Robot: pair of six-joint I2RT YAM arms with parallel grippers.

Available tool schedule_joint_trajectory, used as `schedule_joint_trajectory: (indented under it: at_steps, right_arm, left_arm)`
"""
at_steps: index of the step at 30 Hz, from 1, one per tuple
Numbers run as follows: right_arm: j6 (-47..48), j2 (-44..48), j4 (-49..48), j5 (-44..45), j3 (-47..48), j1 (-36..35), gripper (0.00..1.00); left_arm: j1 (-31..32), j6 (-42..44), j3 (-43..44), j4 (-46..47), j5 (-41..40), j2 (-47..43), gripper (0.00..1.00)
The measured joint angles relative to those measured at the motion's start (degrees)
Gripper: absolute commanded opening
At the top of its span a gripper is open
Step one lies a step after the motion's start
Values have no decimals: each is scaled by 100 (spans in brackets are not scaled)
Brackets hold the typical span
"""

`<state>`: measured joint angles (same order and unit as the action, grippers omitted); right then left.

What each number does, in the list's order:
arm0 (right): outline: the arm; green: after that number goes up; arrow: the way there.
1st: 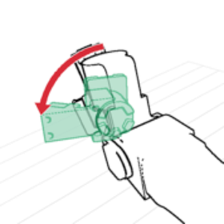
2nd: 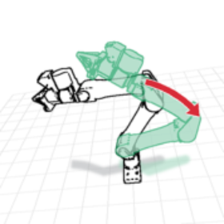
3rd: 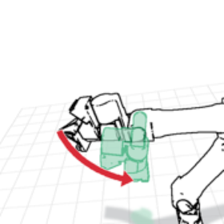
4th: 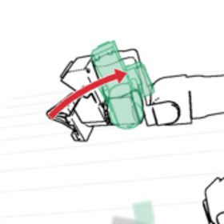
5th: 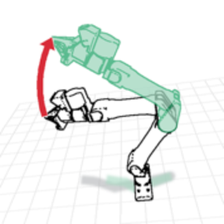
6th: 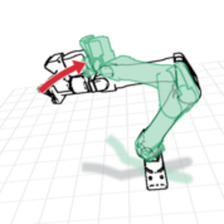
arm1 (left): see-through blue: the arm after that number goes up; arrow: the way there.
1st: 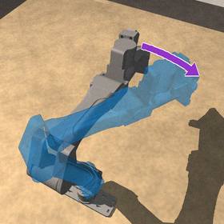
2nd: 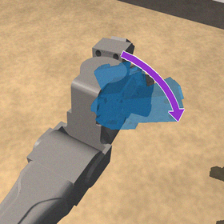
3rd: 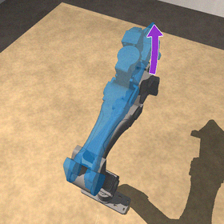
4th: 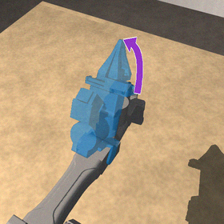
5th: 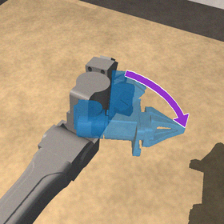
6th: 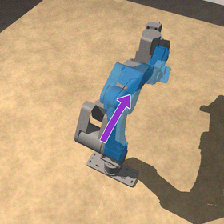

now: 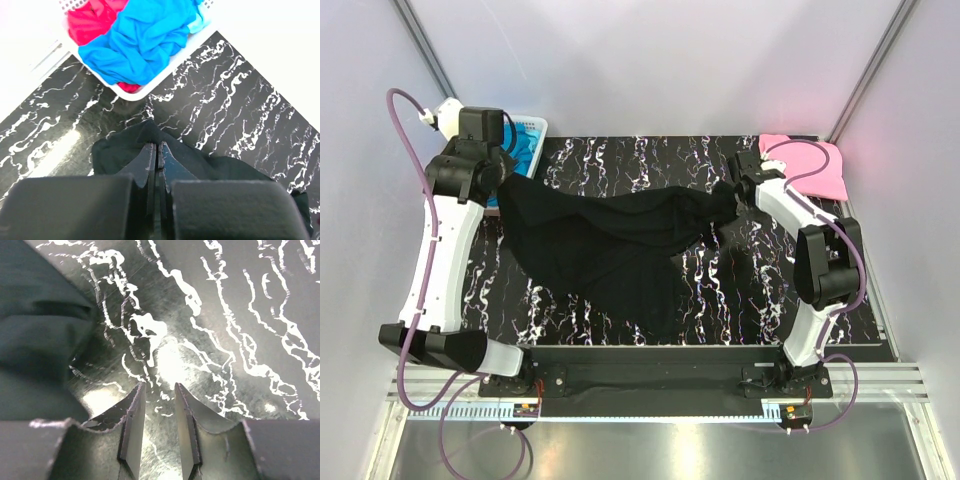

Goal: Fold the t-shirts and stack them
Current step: Flatten the tshirt out

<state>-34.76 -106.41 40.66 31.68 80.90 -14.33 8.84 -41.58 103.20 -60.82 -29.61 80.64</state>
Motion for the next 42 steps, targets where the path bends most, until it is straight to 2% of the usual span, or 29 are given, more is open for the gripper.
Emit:
schedule_joint_trajectory:
  at_steps: [3,7,11,13,24,32,42]
  right_arm:
    - [33,0,33,-258,66,2,36]
    - [302,9,-76,-1049,122,-35,38]
    - [651,118,-319,-1930,107,-190,48]
    - [793,219,-444,-2304,105,-258,50]
    - [1261,256,-866,-3751,304,-350,46]
    - [1360,-463,-1093,-4304,824,-708,44]
    - [1460,-1246,-1150,-4223,1755,-1049,43]
  left_arm:
    - [-17,4,0,-42,-9,-13,0]
    - [-20,4,-9,-42,4,-13,0]
    - [-20,7,-72,-44,28,-13,0]
    - [-20,17,-109,-42,48,-11,0]
    - [-20,105,-640,-31,505,-20,0]
    - [-20,131,-966,-26,658,-168,0]
    - [-20,170,-1178,7,739,-426,0]
